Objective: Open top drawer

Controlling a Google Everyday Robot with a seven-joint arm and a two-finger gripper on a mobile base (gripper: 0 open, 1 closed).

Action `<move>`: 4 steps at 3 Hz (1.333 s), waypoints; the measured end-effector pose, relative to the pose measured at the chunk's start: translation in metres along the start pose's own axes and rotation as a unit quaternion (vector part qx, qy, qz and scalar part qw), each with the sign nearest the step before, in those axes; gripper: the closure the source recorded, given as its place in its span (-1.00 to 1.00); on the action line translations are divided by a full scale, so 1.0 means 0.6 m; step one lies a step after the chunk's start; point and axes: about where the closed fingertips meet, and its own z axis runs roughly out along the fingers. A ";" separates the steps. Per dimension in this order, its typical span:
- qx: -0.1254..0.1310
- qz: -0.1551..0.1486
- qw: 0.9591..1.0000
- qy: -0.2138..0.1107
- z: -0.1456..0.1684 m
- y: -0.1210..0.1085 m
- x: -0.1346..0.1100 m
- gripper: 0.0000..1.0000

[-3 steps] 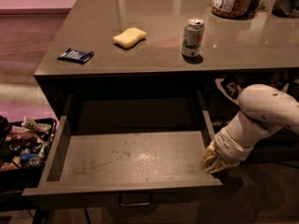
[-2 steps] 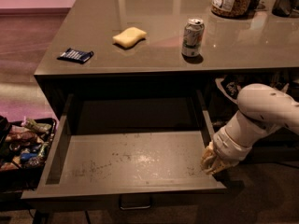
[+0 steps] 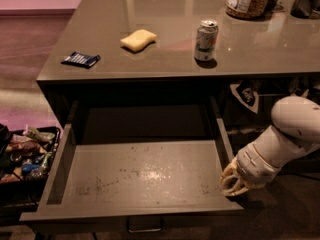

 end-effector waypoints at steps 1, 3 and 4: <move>0.074 -0.038 0.996 -0.032 0.001 -0.067 -0.021 1.00; 0.244 -0.039 0.969 0.024 -0.060 -0.229 0.008 1.00; 0.306 -0.001 0.947 0.102 -0.135 -0.233 0.060 1.00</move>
Offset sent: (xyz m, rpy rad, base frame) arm 0.1602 0.0737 0.0422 0.2668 -0.4995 -0.1610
